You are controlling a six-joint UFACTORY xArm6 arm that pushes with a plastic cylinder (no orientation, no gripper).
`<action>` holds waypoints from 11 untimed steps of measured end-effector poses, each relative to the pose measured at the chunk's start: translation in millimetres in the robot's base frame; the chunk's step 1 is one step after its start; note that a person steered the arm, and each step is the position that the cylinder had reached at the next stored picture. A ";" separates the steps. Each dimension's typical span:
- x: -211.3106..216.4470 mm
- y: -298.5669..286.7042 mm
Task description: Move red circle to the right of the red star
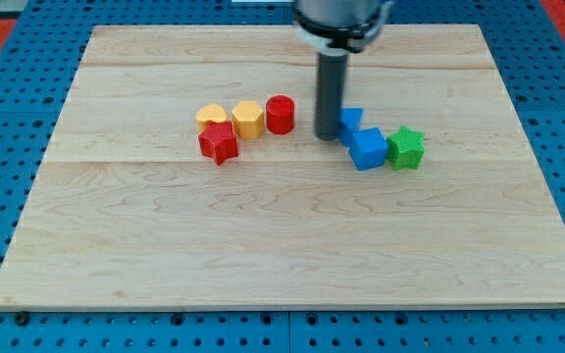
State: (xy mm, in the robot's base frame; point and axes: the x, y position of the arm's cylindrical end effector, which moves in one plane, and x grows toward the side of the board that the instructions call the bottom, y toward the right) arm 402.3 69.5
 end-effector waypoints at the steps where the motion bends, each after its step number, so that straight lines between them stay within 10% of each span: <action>1: -1.6 -41.4; 3: -70.0 -79.2; 8: -19.8 -87.5; 11: -130.8 -40.4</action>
